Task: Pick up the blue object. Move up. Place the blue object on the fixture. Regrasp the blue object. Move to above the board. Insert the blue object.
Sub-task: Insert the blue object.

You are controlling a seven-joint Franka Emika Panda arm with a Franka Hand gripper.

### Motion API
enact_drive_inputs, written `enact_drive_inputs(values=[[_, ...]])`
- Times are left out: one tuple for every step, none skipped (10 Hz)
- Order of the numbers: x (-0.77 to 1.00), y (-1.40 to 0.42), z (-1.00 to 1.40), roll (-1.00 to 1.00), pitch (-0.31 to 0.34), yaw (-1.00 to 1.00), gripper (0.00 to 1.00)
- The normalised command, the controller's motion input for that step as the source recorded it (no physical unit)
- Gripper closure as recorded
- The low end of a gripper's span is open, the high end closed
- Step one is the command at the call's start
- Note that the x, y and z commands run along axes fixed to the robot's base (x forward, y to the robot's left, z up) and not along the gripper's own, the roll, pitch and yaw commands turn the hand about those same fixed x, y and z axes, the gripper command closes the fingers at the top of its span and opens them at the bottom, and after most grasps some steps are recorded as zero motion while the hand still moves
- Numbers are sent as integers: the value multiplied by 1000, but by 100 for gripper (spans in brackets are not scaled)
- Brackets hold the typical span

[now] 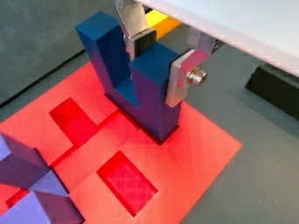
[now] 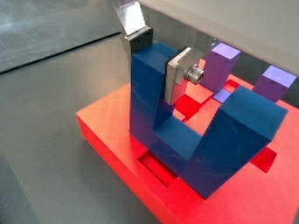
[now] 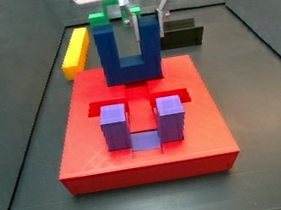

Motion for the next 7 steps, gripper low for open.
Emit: enact_drive_inputs(values=[[0, 0, -180, 17, 20, -111, 100], [0, 0, -211, 0, 13, -29, 100], [11, -6, -129, 0, 23, 0, 100], [89, -60, -97, 0, 23, 0, 100], [197, -86, -71, 0, 27, 0, 100], [274, -134, -97, 7, 23, 0, 100], [246, -89, -126, 20, 17, 0, 100]])
